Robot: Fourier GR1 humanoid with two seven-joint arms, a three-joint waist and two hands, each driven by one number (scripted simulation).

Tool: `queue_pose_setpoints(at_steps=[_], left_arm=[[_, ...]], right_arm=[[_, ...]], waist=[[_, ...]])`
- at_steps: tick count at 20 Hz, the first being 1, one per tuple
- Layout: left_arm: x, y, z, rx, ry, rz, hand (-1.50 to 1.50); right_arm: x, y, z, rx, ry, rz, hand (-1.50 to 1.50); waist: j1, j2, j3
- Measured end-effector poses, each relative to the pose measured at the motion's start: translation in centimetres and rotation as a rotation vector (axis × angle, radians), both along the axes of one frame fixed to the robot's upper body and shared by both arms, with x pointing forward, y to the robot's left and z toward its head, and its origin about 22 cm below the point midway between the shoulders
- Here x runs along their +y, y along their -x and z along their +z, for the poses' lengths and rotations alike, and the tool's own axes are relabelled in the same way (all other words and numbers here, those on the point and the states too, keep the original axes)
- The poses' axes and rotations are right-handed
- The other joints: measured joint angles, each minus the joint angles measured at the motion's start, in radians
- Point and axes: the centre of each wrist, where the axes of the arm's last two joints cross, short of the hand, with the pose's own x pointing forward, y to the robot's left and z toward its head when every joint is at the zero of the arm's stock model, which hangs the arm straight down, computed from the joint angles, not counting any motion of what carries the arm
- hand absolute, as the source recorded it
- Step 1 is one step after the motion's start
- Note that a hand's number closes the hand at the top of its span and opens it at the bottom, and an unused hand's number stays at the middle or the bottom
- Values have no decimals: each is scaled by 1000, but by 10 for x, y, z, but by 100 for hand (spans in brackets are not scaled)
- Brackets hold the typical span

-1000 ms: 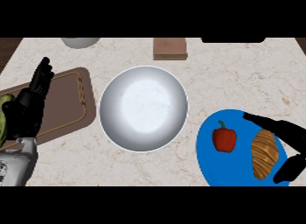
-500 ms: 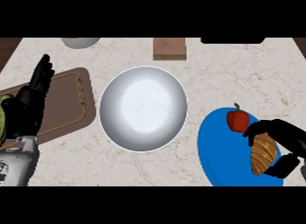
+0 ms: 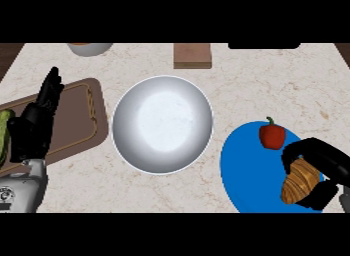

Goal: Pick the croissant from the plate and place it in the bowl

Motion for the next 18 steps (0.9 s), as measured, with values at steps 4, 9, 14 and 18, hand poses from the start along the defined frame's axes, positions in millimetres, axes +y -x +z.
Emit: queue_pose_setpoints(at_steps=[4,9,14,18], left_arm=[[4,1,-1,12,-9,-4,0],[2,0,-1,15,-10,-13,0],[4,0,-4,24,-8,2,0],[9,1,-7,31,-3,25,0]], right_arm=[[96,17,-11,-23,-27,132,150],[201,49,-13,-25,-115,235,150],[258,97,4,-62,-248,205,150],[280,129,24,-116,-336,95,150]], waist=[[3,-17,-11],[17,-23,-8],[-4,-26,-2],[-24,-28,-2]])
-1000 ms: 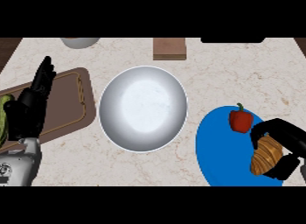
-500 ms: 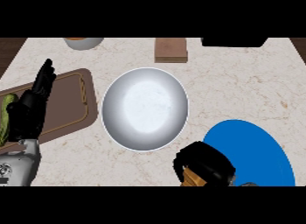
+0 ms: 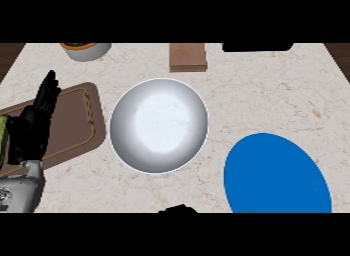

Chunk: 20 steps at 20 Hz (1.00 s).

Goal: Pick the croissant from the plate and place it in the bowl

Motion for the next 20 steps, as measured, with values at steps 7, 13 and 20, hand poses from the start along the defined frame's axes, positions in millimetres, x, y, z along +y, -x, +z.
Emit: queue_pose_setpoints(at_steps=[7,13,20], left_arm=[[3,0,2,-6,-3,5,0],[0,1,2,-18,-1,-12,0],[-6,-5,6,-33,6,-50,0]], right_arm=[[2,1,2,-56,10,-243,150],[4,1,4,-118,-10,-409,150],[28,-23,43,-164,-168,-564,150]], waist=[[-6,5,0],[16,16,0],[48,30,2]])
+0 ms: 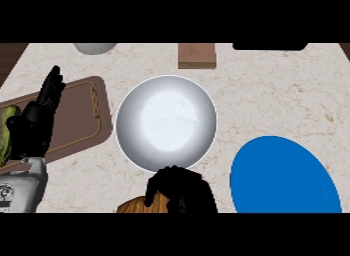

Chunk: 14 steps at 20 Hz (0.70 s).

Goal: Pick the croissant from the plate and place it in the bowl

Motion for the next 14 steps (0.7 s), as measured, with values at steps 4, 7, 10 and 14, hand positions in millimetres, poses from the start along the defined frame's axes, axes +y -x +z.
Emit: queue_pose_setpoints(at_steps=[4,7,10,14], left_arm=[[-6,-2,1,-3,4,-10,0],[-4,-3,0,-3,1,-9,0],[-6,-3,-2,-5,3,-6,0],[-7,-5,1,-7,-3,-6,0]], right_arm=[[17,-29,22,-64,-22,-68,150],[26,-61,31,-104,23,-132,150],[32,-89,32,-136,96,-191,150],[29,-128,18,-154,187,-264,150]], waist=[[5,2,1],[6,4,1],[3,4,1],[3,6,2]])
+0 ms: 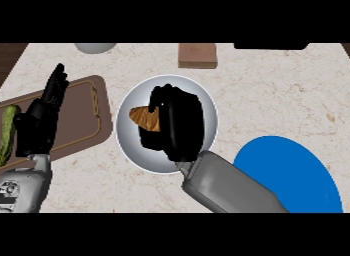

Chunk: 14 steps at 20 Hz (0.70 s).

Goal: Pick the croissant from the plate and place it in the bowl

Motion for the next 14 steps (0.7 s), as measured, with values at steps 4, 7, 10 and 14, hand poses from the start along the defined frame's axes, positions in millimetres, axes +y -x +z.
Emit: queue_pose_setpoints(at_steps=[4,7,10,14], left_arm=[[-3,1,5,2,1,-3,0],[-1,0,6,-3,-1,-11,0],[-7,-2,11,-12,0,-25,0],[-6,-3,7,-12,-1,-34,0]], right_arm=[[-13,-35,-24,14,45,-56,150],[-24,-52,-36,64,-12,-75,-150],[-31,-66,-42,138,-67,-65,-150],[-40,-76,-50,179,-151,-3,-150]], waist=[[5,2,1],[9,5,1],[22,9,1],[32,12,1]])
